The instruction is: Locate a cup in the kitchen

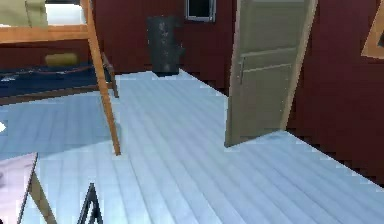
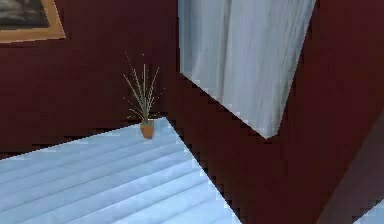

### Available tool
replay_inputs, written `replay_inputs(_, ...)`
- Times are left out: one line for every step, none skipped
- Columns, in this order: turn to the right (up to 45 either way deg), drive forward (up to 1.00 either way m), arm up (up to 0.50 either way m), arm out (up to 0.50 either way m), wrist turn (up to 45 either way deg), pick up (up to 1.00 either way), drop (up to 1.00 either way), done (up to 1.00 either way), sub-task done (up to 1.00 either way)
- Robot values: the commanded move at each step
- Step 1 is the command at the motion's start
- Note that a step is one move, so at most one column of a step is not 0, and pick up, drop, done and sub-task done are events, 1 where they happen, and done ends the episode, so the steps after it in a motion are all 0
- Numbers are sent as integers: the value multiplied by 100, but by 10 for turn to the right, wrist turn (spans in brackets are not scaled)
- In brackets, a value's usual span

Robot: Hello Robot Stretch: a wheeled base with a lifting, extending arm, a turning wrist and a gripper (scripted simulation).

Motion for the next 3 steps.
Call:
replay_inputs(0, 60, 0, 0, 0, 0, 0, 0, 0)
replay_inputs(0, 100, 0, 0, 0, 0, 0, 0, 0)
replay_inputs(0, 40, 0, 0, 0, 0, 0, 0, 0)
